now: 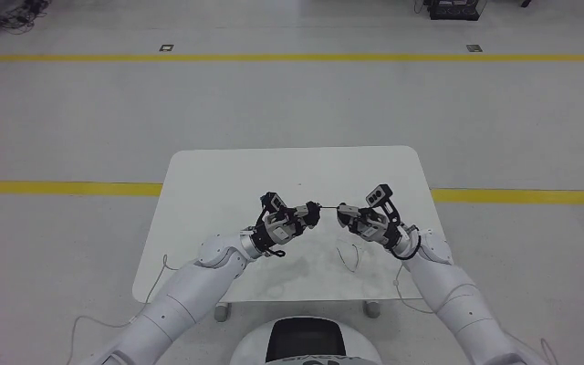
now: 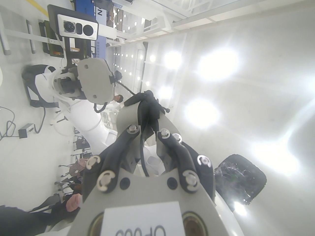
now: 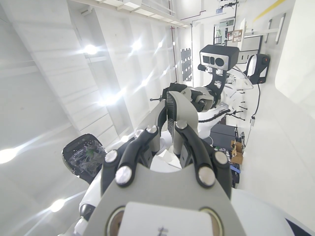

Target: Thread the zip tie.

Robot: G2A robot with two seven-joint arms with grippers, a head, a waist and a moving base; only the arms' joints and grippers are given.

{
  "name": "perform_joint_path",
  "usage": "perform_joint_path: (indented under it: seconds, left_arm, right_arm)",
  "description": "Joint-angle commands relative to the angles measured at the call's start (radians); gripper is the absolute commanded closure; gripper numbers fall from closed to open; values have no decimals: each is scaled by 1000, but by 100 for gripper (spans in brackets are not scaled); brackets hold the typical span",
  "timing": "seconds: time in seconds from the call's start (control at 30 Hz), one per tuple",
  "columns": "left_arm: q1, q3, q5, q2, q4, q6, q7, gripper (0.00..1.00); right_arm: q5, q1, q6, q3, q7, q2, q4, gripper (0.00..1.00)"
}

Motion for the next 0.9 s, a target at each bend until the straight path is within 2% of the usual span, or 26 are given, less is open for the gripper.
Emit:
perform_joint_path:
  seconds: [0.0, 0.87]
  left_arm:
    - [0, 0, 0, 0, 0, 0, 0, 100]
    - [0, 0, 0, 0, 0, 0, 0, 100]
  right_arm:
    - [0, 0, -1, 2, -1, 0, 2, 100]
    - [-43, 4, 7, 11, -46, -4, 32, 100]
